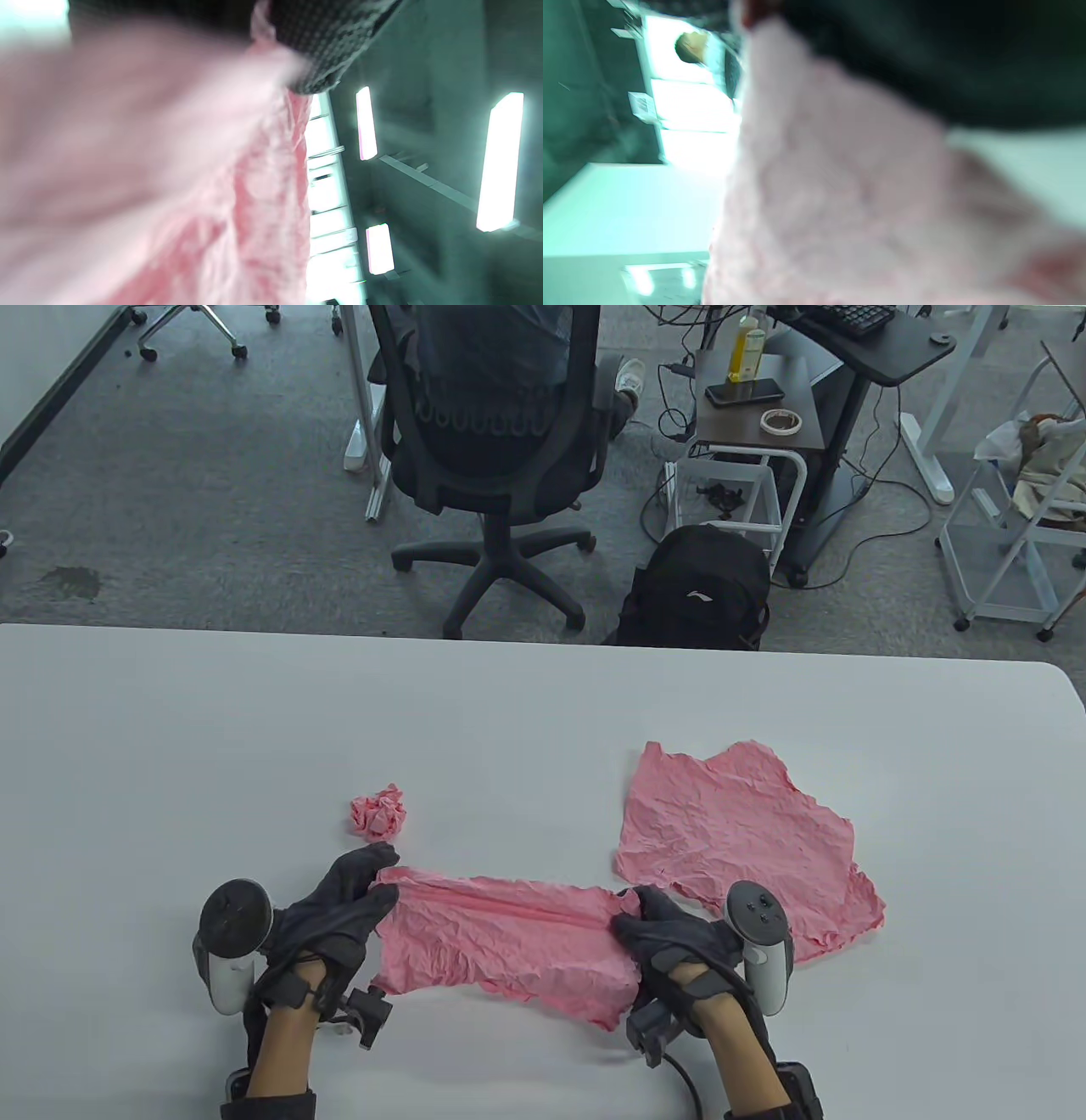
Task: Flatten crumpled papers and stack
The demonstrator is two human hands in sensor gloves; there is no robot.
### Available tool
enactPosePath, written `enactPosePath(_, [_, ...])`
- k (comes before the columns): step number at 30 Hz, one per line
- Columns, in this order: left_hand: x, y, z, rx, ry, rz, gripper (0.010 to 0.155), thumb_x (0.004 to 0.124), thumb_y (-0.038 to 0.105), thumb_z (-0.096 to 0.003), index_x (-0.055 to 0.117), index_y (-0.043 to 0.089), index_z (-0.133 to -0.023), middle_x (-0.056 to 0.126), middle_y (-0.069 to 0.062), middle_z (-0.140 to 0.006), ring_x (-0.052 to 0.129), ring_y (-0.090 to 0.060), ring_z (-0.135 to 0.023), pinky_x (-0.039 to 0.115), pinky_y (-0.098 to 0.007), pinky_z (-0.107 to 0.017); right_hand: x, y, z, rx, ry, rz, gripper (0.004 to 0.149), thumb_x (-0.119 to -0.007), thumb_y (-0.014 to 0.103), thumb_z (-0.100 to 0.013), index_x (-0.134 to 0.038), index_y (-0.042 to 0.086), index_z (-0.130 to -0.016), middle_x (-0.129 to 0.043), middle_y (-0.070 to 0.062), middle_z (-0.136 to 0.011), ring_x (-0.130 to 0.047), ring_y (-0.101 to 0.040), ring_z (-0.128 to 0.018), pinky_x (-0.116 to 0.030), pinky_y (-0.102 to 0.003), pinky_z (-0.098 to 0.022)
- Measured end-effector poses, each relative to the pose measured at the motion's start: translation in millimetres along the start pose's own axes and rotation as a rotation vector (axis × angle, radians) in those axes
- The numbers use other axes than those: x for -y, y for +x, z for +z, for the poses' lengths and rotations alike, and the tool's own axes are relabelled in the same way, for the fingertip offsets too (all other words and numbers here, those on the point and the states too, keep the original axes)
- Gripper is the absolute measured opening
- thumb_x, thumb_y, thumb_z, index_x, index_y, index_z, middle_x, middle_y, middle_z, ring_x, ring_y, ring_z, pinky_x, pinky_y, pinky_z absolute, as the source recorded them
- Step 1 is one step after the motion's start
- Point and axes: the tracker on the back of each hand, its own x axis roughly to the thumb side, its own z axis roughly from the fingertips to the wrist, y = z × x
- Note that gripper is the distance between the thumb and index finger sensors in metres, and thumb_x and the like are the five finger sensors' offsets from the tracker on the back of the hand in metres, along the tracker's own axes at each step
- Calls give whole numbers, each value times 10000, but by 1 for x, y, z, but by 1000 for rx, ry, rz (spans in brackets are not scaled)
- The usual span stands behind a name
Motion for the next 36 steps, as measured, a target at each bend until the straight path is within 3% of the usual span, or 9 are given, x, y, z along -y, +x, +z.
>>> enactPosePath(4, [9,5,-4,-19,-17,-430,597,861,265,-476,700,221,-1050,731,-125,-953,970,-214,-560,773,-494,-557,-6,-1,-2,-55,-80,216,446,-811,155,-494,-664,7,-889,-945,-284,-635,-1067,-162,5,-911,-224,105])
enactPosePath(6, [21,13,-4,108,-87,-587,616,872,287,-478,683,234,-1062,554,-143,-1097,760,-397,-908,603,-616,-685,-8,2,-1,-30,-103,235,446,-809,165,-497,-661,13,-890,-946,-268,-642,-1069,-168,-3,-911,-227,100])
enactPosePath(10, [56,35,-6,284,-270,-580,479,889,307,-476,860,237,-949,821,-75,-996,880,-376,-883,614,-641,-692,-6,12,4,62,-181,300,451,-808,174,-501,-654,21,-896,-933,-280,-675,-1068,-194,-22,-904,-236,90])
enactPosePath(15, [87,20,-7,128,-598,-846,690,865,539,-458,705,267,-1072,631,-78,-1134,591,-383,-1109,409,-708,-749,3,23,13,148,-279,391,462,-813,186,-500,-652,30,-905,-931,-278,-693,-1068,-198,-32,-898,-230,85])
enactPosePath(20, [87,13,-8,86,-619,-788,721,862,516,-472,633,263,-1107,447,-86,-1181,413,-409,-1143,372,-702,-757,-2,47,31,443,-432,713,594,-856,272,-495,-577,123,-997,-676,-291,-977,-924,-481,-614,-836,-504,-325])
enactPosePath(23, [86,15,-12,131,-545,-777,604,849,459,-483,764,222,-1032,585,-109,-1134,550,-433,-1094,497,-671,-734,-31,63,40,715,-261,795,480,-875,276,-489,-737,201,-943,-609,-207,-1041,-622,-517,-906,-589,-673,-575])
enactPosePath(27, [83,12,-10,115,-530,-675,560,747,464,-519,808,191,-1004,601,-114,-1129,530,-443,-1094,456,-680,-738,-94,52,33,645,30,1079,487,-897,362,-463,-826,141,-891,-771,-213,-927,-633,-528,-902,-503,-727,-594])
enactPosePath(31, [82,12,-10,106,-537,-625,544,725,456,-527,858,141,-949,636,-110,-1108,536,-442,-1087,439,-683,-739,-121,45,20,551,43,1316,634,-892,459,-435,-741,148,-966,-777,-199,-912,-655,-517,-890,-507,-717,-602])
enactPosePath(36, [78,10,-11,80,-504,-602,608,665,527,-523,846,138,-954,677,-124,-1086,582,-404,-1079,460,-670,-738,-120,40,15,567,66,1295,395,-906,252,-451,-869,160,-834,-861,-189,-837,-762,-524,-823,-567,-705,-582])
